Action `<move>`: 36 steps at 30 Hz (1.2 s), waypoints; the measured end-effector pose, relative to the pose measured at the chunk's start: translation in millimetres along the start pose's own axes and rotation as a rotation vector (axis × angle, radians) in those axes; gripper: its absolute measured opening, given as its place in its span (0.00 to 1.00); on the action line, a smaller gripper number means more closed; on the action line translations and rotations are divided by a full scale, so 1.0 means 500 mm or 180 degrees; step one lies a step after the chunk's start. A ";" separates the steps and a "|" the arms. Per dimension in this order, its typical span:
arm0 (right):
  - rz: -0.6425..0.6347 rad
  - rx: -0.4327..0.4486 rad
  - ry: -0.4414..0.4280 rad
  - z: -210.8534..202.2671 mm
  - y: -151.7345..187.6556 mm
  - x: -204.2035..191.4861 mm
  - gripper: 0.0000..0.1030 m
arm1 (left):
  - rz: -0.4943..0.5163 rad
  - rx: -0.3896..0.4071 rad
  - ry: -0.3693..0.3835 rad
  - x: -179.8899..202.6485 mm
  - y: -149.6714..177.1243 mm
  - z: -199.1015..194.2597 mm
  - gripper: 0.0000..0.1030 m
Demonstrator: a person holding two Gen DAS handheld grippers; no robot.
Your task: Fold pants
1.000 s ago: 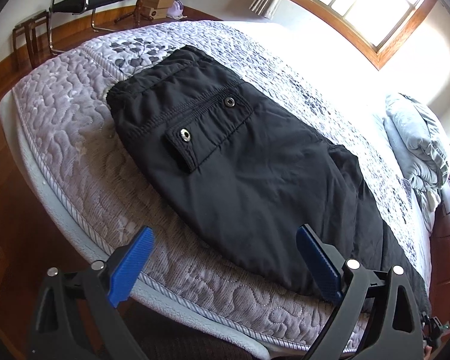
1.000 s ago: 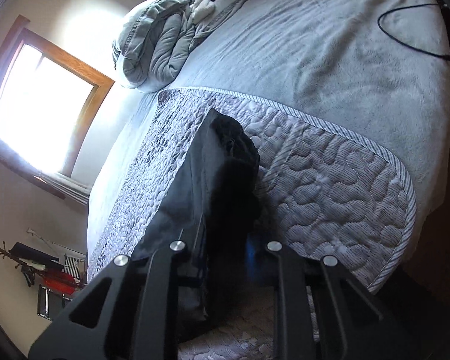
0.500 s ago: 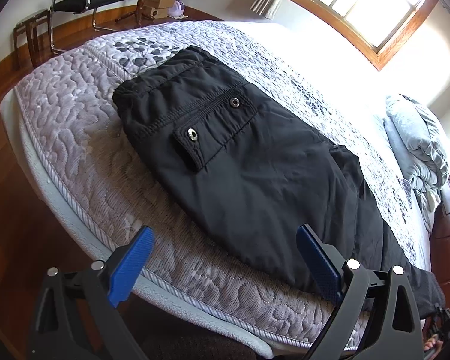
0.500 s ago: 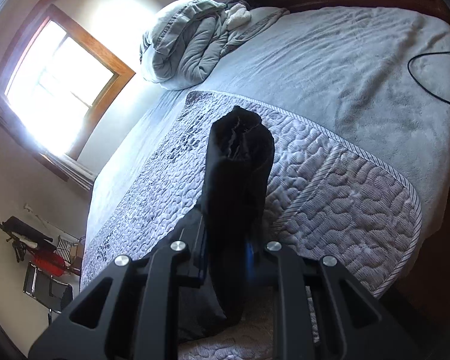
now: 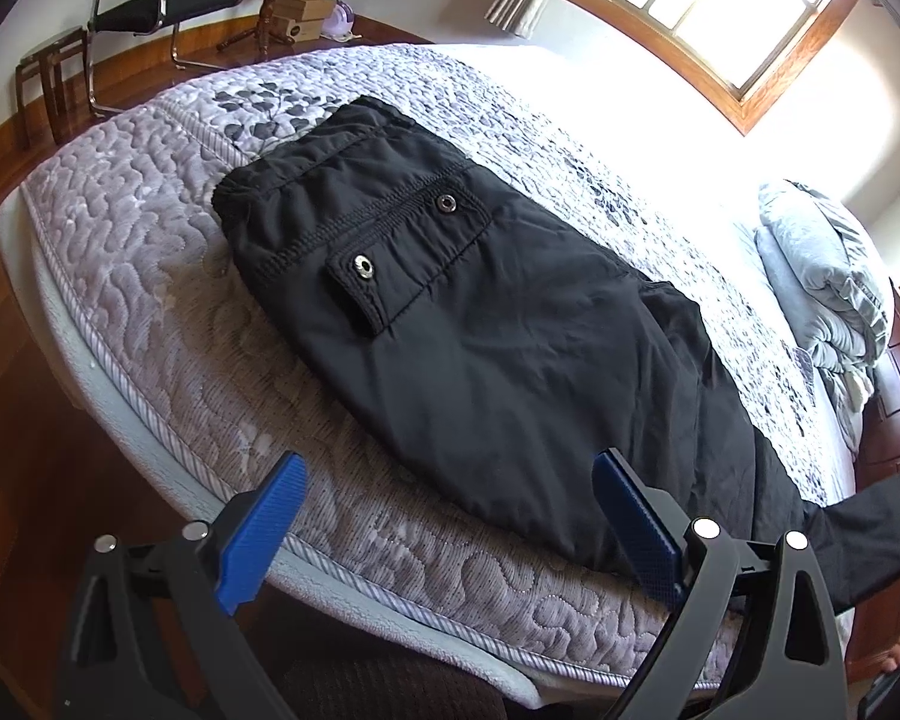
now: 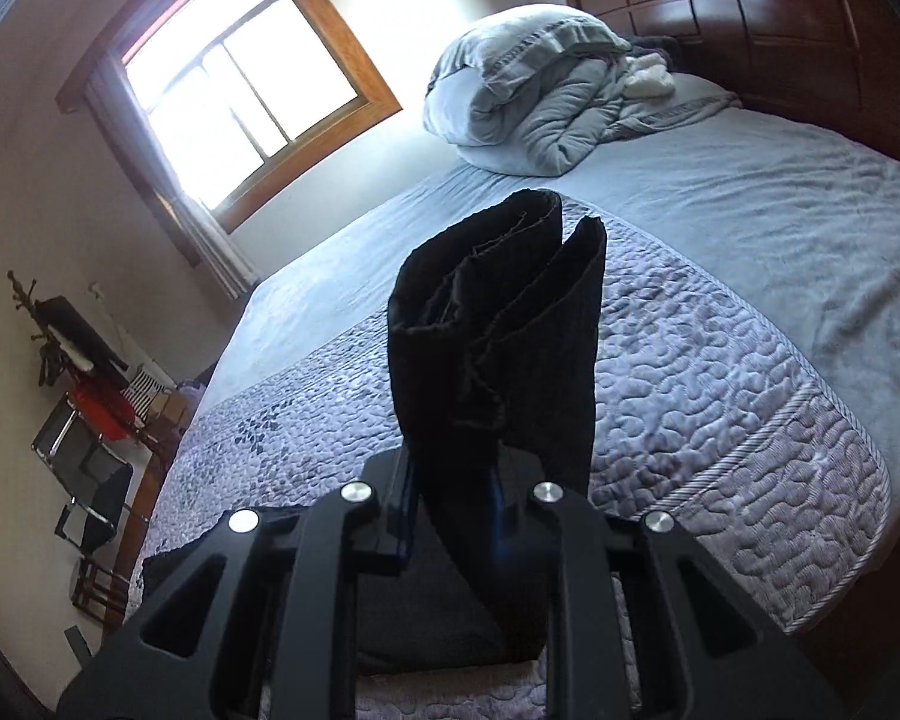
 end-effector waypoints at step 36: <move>-0.2084 -0.0938 -0.0127 0.170 0.379 -0.395 0.18 | -0.0223 0.0059 0.0057 -0.062 0.007 -0.034 0.94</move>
Point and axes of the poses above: each gripper's, at about its wrist camera, not at the fingertips, and z roughly the way its jaws point, x to its right, y to its underside, the point moved 8 cm from there along z, roughly the way its jaws point, and after that the axes turned 6 degrees about y, right-handed, at the moved point
